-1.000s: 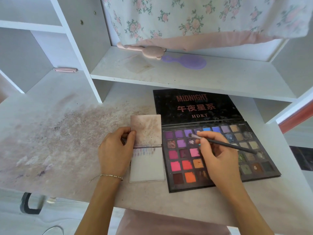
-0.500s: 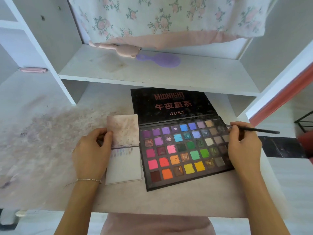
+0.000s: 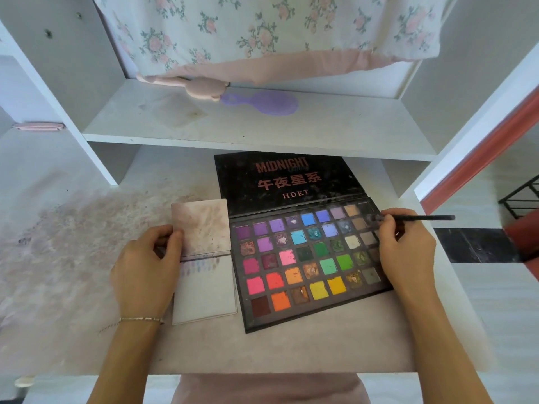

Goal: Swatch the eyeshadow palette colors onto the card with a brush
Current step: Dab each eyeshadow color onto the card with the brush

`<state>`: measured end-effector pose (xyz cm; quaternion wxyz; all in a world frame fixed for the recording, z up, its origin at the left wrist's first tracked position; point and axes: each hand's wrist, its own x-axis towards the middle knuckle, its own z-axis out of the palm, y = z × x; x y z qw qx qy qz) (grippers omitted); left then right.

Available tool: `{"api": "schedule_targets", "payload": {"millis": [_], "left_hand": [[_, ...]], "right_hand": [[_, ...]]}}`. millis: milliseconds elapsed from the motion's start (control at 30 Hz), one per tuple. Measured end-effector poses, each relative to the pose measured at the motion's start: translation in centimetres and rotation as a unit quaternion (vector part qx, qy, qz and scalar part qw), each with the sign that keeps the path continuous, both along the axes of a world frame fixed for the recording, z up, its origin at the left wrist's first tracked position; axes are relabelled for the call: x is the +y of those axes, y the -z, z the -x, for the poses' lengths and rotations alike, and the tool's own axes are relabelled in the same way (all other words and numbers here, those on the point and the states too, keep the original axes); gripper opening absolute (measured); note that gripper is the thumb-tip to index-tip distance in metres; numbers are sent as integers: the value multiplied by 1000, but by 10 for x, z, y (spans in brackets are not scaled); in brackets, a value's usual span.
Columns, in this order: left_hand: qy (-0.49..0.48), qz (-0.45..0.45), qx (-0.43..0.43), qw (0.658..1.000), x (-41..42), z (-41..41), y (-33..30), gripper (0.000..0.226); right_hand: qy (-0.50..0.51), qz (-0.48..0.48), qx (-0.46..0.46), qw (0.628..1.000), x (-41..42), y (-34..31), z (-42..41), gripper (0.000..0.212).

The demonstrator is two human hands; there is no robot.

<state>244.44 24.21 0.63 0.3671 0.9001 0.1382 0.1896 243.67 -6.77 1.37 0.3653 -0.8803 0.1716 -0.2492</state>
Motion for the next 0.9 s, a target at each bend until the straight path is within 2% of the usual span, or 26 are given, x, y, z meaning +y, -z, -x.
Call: {"api": "schedule_targets", "payload": {"millis": [567, 733, 900], "left_hand": [[2, 11, 4, 1000, 0, 0, -1, 14], [-1, 7, 3, 1000, 1, 0, 0, 15], [1, 9, 5, 1000, 1, 0, -1, 14]], "right_hand": [[-30, -20, -23, 999, 4, -6, 4, 12], [-61, -79, -46, 994, 19, -11, 6, 22], [-140, -139, -47, 979, 60, -17, 13, 28]]}}
